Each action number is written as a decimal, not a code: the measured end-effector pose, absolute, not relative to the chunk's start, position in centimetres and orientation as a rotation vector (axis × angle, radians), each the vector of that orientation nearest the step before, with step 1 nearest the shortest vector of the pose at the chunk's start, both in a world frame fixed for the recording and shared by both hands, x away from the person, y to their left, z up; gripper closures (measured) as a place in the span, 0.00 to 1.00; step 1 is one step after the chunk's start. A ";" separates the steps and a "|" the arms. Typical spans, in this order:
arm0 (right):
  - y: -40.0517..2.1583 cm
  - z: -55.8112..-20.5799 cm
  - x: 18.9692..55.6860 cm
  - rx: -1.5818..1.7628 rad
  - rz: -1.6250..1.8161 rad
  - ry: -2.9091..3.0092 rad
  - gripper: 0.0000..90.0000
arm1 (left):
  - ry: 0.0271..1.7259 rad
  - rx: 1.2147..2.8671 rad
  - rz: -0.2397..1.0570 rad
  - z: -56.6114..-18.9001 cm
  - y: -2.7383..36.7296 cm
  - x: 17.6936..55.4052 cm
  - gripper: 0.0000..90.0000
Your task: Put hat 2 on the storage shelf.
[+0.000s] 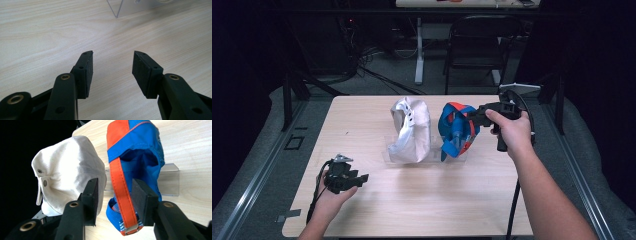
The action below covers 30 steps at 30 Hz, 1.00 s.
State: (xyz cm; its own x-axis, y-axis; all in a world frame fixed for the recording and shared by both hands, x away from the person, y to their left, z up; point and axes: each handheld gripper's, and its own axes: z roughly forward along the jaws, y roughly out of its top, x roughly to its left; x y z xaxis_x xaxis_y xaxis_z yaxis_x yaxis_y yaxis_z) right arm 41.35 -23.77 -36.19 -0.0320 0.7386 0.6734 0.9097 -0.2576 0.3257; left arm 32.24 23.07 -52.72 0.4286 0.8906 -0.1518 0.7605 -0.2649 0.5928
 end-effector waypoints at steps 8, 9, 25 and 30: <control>-24.0 -35.8 39.9 -2.012 -1.186 -1.837 0.58 | 1.386 2.086 0.286 -52.7 23.0 32.2 0.57; -24.0 -35.8 39.9 -2.012 -1.186 -1.837 0.58 | 1.387 2.085 0.286 -52.7 23.0 32.2 0.57; -22.5 -38.7 36.6 -1.943 -1.114 -2.002 0.53 | 1.387 2.088 0.291 -53.0 22.9 32.2 0.55; -21.4 -40.2 35.3 -1.910 -1.070 -2.087 0.53 | 1.383 2.102 0.281 -53.0 22.7 32.2 0.55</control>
